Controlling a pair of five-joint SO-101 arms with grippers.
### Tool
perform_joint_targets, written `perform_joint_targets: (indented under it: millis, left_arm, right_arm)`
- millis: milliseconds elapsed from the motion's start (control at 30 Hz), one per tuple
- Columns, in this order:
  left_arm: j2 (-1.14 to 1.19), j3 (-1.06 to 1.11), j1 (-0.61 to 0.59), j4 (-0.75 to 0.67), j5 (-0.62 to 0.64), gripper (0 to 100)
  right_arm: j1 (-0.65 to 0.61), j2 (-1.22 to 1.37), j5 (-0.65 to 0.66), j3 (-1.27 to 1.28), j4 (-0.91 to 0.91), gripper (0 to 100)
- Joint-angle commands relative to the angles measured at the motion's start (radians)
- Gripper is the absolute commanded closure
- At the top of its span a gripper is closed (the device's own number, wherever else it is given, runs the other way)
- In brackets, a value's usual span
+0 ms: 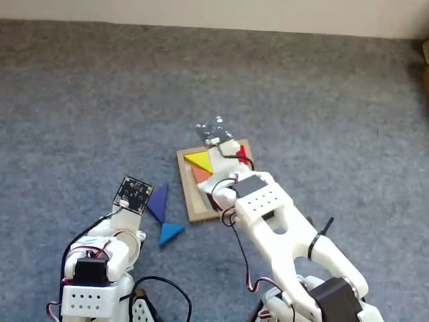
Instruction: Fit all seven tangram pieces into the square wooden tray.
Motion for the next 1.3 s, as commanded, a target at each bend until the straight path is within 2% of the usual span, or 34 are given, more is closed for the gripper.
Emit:
perform_joint_targets:
  millis: [0, 100, 300, 433, 967, 1167, 1267]
  left_arm:
    - [-0.05, 0.019, -0.008, 0.005, -0.012, 99]
    - [-0.05, 0.019, -0.008, 0.005, -0.012, 99]
    - [-0.05, 0.019, -0.008, 0.005, -0.012, 99]
    - [-0.05, 0.019, -0.008, 0.005, -0.012, 99]
    - [-0.05, 0.019, -0.008, 0.005, -0.012, 99]
    - [-0.05, 0.019, -0.008, 0.005, -0.012, 99]
    - [-0.05, 0.019, -0.008, 0.005, -0.012, 99]
  right_arm:
    - [0.051, -0.035, 0.011, 0.024, -0.088, 98.9]
    - [0.051, 0.024, 0.011, 0.045, -0.16, 98.9]
    - [-0.024, 0.134, 0.011, 0.013, -0.168, 99.1]
    - [-0.03, 0.165, 0.011, -0.045, -0.166, 99.1]
    - [-0.004, 0.059, 0.006, -0.035, -0.166, 99.2]
    - [-0.019, 0.191, 0.006, -0.038, -0.17, 99.2]
    - [-0.033, 0.266, 0.008, -0.079, -0.229, 99.2]
